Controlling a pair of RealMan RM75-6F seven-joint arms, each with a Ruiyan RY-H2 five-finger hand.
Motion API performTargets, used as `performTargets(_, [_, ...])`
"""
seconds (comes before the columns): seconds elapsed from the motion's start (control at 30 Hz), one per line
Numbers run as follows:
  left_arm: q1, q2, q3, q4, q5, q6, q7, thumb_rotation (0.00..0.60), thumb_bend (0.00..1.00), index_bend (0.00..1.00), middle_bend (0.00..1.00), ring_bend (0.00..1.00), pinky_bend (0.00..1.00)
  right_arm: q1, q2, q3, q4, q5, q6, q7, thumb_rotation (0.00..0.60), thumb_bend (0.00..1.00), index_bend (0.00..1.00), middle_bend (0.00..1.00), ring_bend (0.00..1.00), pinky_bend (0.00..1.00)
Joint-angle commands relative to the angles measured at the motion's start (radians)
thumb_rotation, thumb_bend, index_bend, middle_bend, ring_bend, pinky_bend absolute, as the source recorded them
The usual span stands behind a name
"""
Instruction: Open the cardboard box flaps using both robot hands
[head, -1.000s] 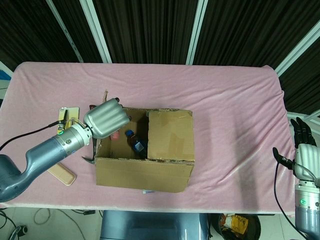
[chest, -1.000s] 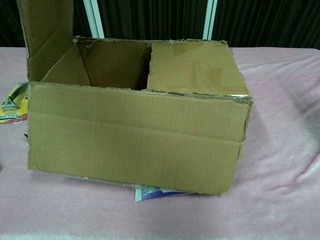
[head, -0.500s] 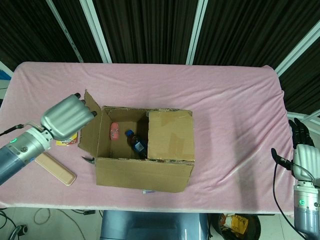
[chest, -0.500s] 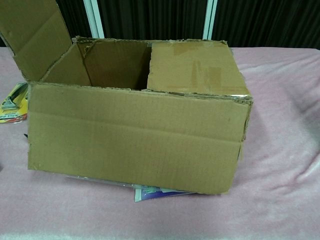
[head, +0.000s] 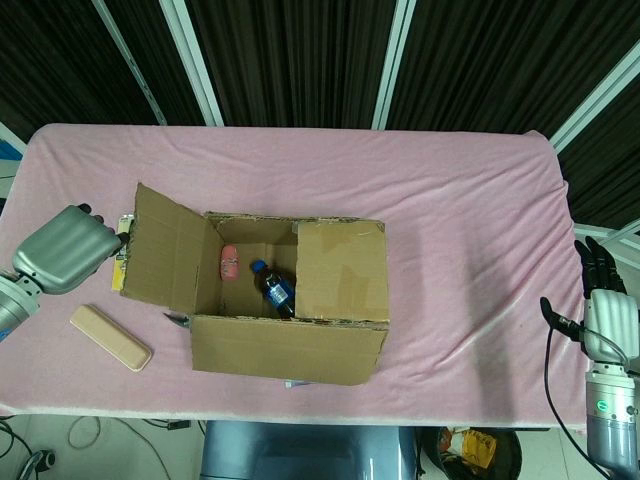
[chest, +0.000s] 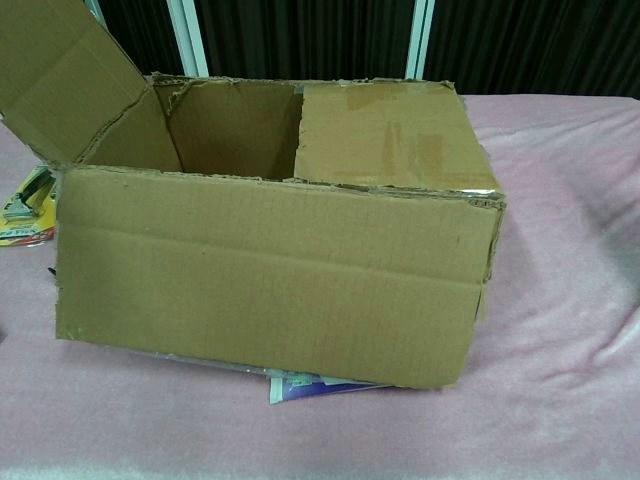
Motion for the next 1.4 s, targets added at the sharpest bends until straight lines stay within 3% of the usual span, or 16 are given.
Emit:
performTargets(0.03, [0.04, -0.026, 0.013, 0.03, 0.011, 0.021, -0.014, 0.6, 1.0, 0.53, 0.72, 0.55, 0.49, 0.0, 0.0, 0.001, 0.0, 0.001, 0.0, 0.0, 0.6, 0.38, 0.0, 0.0, 0.0, 0.21])
performTargets(0.33, [0.177, -0.057, 0.058, 0.1, 0.04, 0.106, -0.052, 0.6, 1.0, 0.52, 0.71, 0.54, 0.49, 0.0, 0.0, -0.001, -0.004, 0.005, -0.009, -0.002, 0.6, 0.38, 0.0, 0.0, 0.0, 0.21])
performTargets(0.43, [0.228, -0.077, 0.063, 0.123, 0.036, 0.174, -0.077, 0.6, 0.98, 0.47, 0.64, 0.49, 0.46, 0.001, 0.001, -0.003, -0.004, 0.002, -0.01, -0.006, 0.6, 0.38, 0.0, 0.0, 0.0, 0.21])
performTargets(0.47, [0.257, -0.096, 0.059, 0.133, 0.03, 0.227, -0.1, 0.6, 0.92, 0.42, 0.58, 0.44, 0.43, 0.001, 0.002, -0.003, -0.006, -0.001, -0.008, -0.007, 0.6, 0.37, 0.0, 0.0, 0.0, 0.21])
performTargets(0.63, [0.41, -0.25, 0.023, 0.13, -0.048, 0.526, -0.222, 0.6, 0.37, 0.12, 0.16, 0.1, 0.18, 0.006, 0.017, -0.009, -0.02, -0.04, 0.006, -0.017, 0.6, 0.38, 0.0, 0.0, 0.0, 0.21])
performTargets(0.73, [0.495, -0.383, 0.02, 0.153, -0.058, 0.683, -0.2, 0.6, 0.22, 0.03, 0.02, 0.01, 0.06, 0.01, 0.046, -0.021, -0.043, -0.081, 0.01, -0.034, 0.6, 0.38, 0.0, 0.0, 0.0, 0.21])
performTargets(0.9, [0.57, -0.526, 0.033, 0.222, -0.039, 0.793, -0.165, 0.6, 0.19, 0.0, 0.0, 0.0, 0.0, 0.033, 0.09, -0.023, -0.092, -0.124, -0.003, -0.076, 0.6, 0.38, 0.0, 0.0, 0.0, 0.21])
performTargets(1.23, [0.636, -0.688, 0.029, 0.38, -0.026, 0.87, -0.198, 0.6, 0.19, 0.0, 0.0, 0.0, 0.0, 0.145, 0.195, 0.009, -0.265, -0.19, -0.118, -0.255, 0.6, 0.36, 0.0, 0.0, 0.0, 0.21])
performTargets(1.3, [0.641, -0.711, 0.03, 0.424, -0.017, 0.867, -0.224, 0.6, 0.19, 0.0, 0.0, 0.0, 0.0, 0.194, 0.224, 0.025, -0.319, -0.2, -0.176, -0.317, 0.6, 0.37, 0.0, 0.0, 0.0, 0.21])
performTargets(1.4, [0.642, -0.721, 0.024, 0.444, -0.026, 0.841, -0.296, 0.6, 0.19, 0.0, 0.0, 0.0, 0.0, 0.296, 0.245, 0.058, -0.401, -0.195, -0.302, -0.385, 0.6, 0.49, 0.0, 0.03, 0.0, 0.21])
